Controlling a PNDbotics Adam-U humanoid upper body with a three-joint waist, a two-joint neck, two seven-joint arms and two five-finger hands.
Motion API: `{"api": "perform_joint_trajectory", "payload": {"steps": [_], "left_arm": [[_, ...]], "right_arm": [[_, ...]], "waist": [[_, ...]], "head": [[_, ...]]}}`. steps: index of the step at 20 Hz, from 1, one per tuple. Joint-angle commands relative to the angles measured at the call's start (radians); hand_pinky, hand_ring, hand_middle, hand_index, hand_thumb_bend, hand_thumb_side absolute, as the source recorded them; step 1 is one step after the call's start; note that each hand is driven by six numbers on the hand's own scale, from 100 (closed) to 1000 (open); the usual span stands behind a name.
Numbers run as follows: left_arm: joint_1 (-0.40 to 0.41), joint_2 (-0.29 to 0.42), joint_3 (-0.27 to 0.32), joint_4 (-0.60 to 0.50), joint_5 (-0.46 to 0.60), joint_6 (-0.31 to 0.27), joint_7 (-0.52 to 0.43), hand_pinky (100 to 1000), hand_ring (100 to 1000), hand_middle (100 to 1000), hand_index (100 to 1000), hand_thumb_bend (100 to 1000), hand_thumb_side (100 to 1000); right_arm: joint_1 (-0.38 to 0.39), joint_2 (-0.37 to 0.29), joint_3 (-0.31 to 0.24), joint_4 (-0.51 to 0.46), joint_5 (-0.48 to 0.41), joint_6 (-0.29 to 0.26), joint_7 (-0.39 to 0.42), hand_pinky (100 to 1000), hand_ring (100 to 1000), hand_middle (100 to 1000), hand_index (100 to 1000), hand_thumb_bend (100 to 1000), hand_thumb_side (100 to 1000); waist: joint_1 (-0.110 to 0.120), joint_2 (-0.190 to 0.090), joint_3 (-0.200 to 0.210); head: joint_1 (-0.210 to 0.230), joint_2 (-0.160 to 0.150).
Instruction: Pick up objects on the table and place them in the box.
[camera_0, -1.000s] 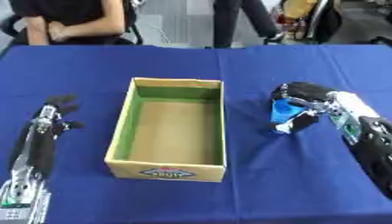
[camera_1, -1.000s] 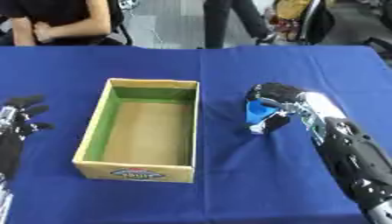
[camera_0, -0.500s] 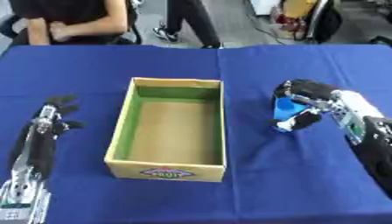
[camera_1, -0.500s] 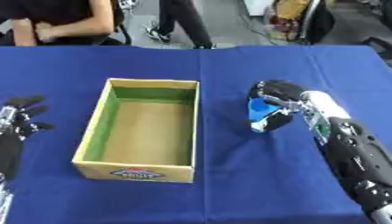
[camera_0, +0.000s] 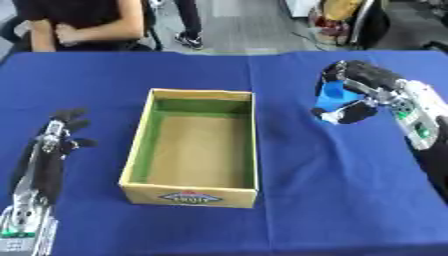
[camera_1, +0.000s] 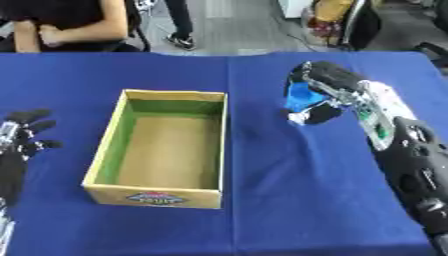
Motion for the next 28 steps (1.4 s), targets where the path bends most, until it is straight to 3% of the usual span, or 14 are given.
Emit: {"api": "perform_joint_trajectory", "payload": {"steps": [1,3,4,5,14,28], "left_arm": [[-0.008,0.013,-0.001,-0.015,-0.003,-0.001,-0.001,617,821,848,837,393,1000],[-0.008,0.013,-0.001,-0.015,-0.003,-0.001,-0.001,617,821,848,837,392,1000],[-0.007,0.014,-0.002,-0.014,-0.003,-0.001,-0.001,617,821,848,837,391,1000],[-0.007,0.014,-0.003,-0.014,-0.003,-0.001,-0.002,617,821,848,837,391,1000],[-0.005,0.013,-0.007,-0.01,-0.003,-0.001,-0.006,617,821,848,837,390,1000],[-0.004,0.011,-0.012,-0.006,-0.001,-0.002,-0.011,617,822,849,837,387,1000]], "right_arm": [[-0.02,-0.025,-0.01,-0.021,-0.008,0.001,0.007,310,306,398,601,301,413],[-0.032,-0.019,-0.004,-0.019,-0.008,-0.003,0.013,310,308,402,601,302,413],[-0.044,-0.012,0.001,-0.017,-0.005,-0.007,0.017,309,308,402,601,286,459],[-0.055,-0.005,0.005,-0.014,-0.003,-0.011,0.02,309,308,401,601,302,412],[-0.207,0.119,0.042,0.027,0.021,-0.047,0.043,301,306,396,600,306,408],[-0.297,0.278,0.071,0.104,0.07,-0.093,0.052,302,302,393,596,299,410]], "waist": [[0.001,-0.01,0.0],[0.002,-0.01,-0.001],[0.002,-0.011,-0.001],[0.002,-0.011,-0.002],[0.004,-0.015,0.008],[0.009,-0.015,0.008]], "head": [[-0.014,-0.004],[-0.015,-0.004],[-0.017,-0.004],[-0.018,-0.004],[-0.029,-0.004],[-0.041,-0.004]]}}
